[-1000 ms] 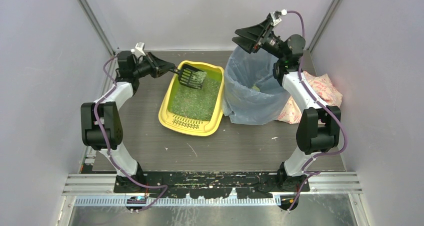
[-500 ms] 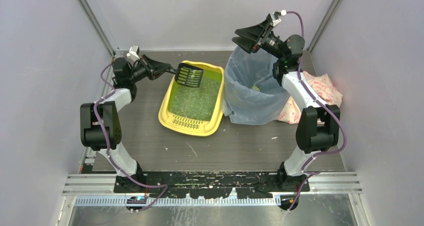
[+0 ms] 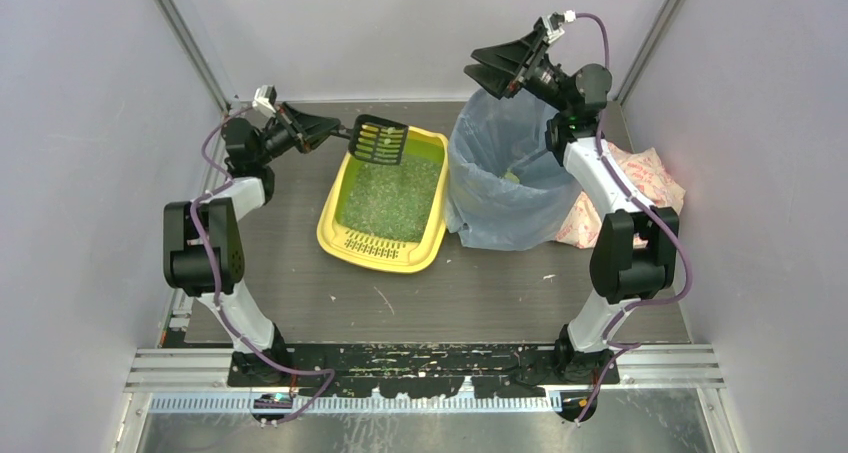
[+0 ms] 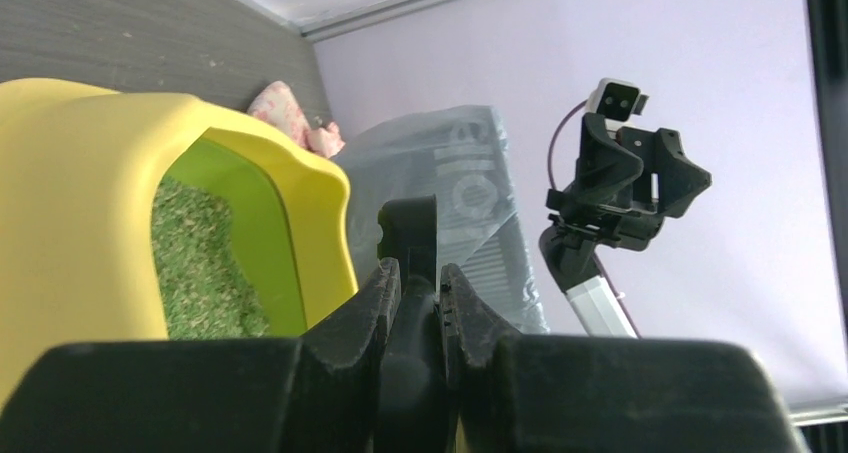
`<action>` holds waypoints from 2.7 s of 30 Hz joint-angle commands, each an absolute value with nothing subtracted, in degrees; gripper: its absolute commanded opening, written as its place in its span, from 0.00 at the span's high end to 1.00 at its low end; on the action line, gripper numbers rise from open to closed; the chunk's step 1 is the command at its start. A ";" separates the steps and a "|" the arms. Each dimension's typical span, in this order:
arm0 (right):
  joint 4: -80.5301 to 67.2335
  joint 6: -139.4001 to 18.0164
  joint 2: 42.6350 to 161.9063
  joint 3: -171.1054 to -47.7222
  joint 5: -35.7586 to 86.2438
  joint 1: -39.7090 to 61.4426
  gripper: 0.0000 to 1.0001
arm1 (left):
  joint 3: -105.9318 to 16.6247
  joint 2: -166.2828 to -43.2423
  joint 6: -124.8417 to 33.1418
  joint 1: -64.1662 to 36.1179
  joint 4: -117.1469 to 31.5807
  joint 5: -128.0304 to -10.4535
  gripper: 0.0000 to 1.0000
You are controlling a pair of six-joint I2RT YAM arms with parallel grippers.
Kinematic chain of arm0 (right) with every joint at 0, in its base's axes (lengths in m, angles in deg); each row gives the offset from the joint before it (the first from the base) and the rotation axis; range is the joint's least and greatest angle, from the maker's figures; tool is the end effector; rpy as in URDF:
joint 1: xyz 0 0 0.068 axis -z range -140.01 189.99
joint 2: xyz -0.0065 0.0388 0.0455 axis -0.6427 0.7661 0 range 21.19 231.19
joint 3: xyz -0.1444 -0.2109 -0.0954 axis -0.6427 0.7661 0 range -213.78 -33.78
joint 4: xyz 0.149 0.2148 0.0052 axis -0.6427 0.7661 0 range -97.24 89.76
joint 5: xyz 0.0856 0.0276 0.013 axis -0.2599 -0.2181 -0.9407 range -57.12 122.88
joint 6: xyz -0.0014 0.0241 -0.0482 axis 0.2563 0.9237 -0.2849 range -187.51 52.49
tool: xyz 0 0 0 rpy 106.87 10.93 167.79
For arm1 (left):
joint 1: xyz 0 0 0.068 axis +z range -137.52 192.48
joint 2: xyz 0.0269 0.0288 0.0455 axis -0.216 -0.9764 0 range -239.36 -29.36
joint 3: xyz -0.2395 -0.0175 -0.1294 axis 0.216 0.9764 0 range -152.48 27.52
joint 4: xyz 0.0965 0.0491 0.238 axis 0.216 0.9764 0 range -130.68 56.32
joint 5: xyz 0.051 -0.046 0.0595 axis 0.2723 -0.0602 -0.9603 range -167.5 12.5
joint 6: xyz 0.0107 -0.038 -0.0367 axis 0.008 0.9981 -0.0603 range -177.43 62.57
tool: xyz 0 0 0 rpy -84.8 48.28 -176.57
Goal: Clean the litter box
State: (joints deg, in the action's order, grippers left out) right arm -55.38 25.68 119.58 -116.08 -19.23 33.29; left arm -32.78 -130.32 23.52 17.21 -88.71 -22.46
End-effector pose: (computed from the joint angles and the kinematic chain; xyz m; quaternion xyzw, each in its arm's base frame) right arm 0.3858 0.0737 0.4154 0.0182 0.5803 0.7385 0.3428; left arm 0.3899 0.0030 0.2706 -0.1437 0.6653 -0.6511 0.3358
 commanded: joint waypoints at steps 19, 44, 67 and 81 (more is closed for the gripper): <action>-59.54 26.80 118.99 -121.41 -19.06 32.87 0.35 | -50.85 -127.26 24.01 13.14 -65.35 -25.52 1.00; -62.11 33.08 116.58 -127.10 -17.47 36.74 0.35 | -86.54 -142.14 8.39 -5.75 -47.52 -30.58 1.00; -77.46 46.82 115.85 -120.98 -8.86 46.59 0.35 | -104.24 -143.55 -44.14 -21.69 -21.23 -34.03 1.00; -86.08 55.18 122.96 -123.25 -3.45 46.58 0.35 | -114.82 -144.88 -50.13 -22.35 -11.37 -36.77 1.00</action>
